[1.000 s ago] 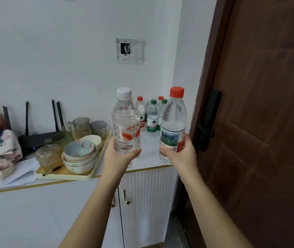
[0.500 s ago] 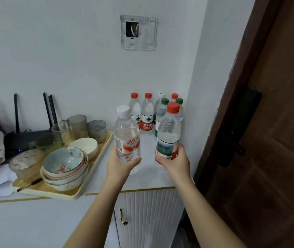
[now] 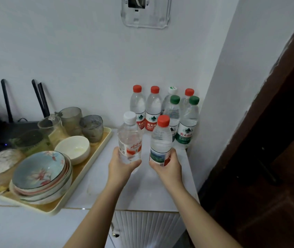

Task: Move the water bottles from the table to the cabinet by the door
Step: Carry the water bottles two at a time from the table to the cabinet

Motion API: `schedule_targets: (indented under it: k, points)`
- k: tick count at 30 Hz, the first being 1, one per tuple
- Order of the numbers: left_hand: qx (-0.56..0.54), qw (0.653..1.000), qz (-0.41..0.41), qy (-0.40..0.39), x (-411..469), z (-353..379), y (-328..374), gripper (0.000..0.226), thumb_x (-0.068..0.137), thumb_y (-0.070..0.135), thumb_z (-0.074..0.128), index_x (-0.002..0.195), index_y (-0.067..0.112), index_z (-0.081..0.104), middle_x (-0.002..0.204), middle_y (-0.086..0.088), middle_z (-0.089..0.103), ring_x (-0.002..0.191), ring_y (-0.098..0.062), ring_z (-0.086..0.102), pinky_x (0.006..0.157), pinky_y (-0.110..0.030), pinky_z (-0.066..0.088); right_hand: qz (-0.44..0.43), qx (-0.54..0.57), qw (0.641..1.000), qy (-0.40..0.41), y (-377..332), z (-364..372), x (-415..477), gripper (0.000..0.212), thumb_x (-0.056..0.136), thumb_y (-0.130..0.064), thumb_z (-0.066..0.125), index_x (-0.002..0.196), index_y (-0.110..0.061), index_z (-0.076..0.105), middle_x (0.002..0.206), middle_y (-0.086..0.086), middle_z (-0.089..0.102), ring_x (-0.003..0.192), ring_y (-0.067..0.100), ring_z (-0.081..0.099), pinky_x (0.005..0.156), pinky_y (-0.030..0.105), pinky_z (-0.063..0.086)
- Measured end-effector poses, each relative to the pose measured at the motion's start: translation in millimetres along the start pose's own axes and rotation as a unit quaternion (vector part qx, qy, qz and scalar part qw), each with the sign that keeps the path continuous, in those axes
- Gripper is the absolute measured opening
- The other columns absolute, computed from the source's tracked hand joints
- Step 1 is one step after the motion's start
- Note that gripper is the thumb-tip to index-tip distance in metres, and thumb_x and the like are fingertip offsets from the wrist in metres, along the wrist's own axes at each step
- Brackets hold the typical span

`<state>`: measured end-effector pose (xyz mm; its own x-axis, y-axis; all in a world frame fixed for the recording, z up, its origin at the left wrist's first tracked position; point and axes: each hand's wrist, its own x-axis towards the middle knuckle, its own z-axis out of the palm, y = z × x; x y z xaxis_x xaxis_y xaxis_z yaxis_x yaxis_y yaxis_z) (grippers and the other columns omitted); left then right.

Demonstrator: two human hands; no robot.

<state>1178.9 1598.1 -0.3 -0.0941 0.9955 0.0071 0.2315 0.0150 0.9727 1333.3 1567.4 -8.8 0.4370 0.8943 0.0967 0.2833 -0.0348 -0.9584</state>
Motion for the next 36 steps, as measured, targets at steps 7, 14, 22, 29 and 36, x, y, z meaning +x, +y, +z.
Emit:
schedule_targets:
  k: [7,14,22,29,36]
  points:
    - [0.011,1.000,-0.011,-0.027,24,12,-9,0.068,0.064,0.019,0.088,0.120,0.027,0.050,0.112,0.006,0.066,0.102,-0.015,0.065,0.090,-0.040,0.055,0.005,0.018,1.000,-0.001,8,6,19,0.056,0.066,-0.013,0.085,0.113,-0.024,0.057,0.101,-0.012,0.069,0.091,-0.001,0.066,0.077,0.017,0.052]
    - [0.017,0.994,0.007,-0.109,44,6,-9,0.079,0.068,0.022,0.087,0.129,0.026,0.038,0.122,0.008,0.056,0.104,-0.005,0.058,0.083,-0.019,0.048,-0.023,-0.064,0.998,-0.010,12,15,44,0.069,0.062,-0.022,0.090,0.122,-0.021,0.056,0.112,0.000,0.050,0.104,0.012,0.058,0.089,0.021,0.045]
    - [0.055,0.992,0.023,-0.109,67,2,-16,0.071,0.064,0.023,0.089,0.120,0.021,0.046,0.120,0.001,0.056,0.110,-0.018,0.058,0.091,-0.033,0.051,-0.044,-0.084,0.994,0.060,9,14,48,0.070,0.059,-0.023,0.092,0.108,-0.024,0.043,0.086,-0.009,0.057,0.073,0.004,0.056,0.063,0.016,0.042]
    - [0.082,0.993,0.050,-0.071,92,4,-10,0.069,0.065,0.022,0.089,0.126,0.018,0.055,0.120,0.000,0.061,0.102,-0.016,0.058,0.086,-0.031,0.049,-0.045,-0.105,0.992,0.056,10,26,65,0.051,0.063,-0.023,0.089,0.077,-0.017,0.040,0.069,-0.003,0.048,0.058,0.006,0.043,0.051,0.017,0.035]
    - [0.067,0.995,0.048,-0.049,108,14,-3,0.063,0.069,0.018,0.086,0.125,0.017,0.057,0.116,0.003,0.066,0.108,-0.016,0.059,0.092,-0.032,0.047,-0.091,-0.137,0.984,0.071,6,40,84,0.044,0.072,-0.017,0.083,0.067,-0.016,0.039,0.065,-0.009,0.040,0.056,0.004,0.039,0.053,0.018,0.031]
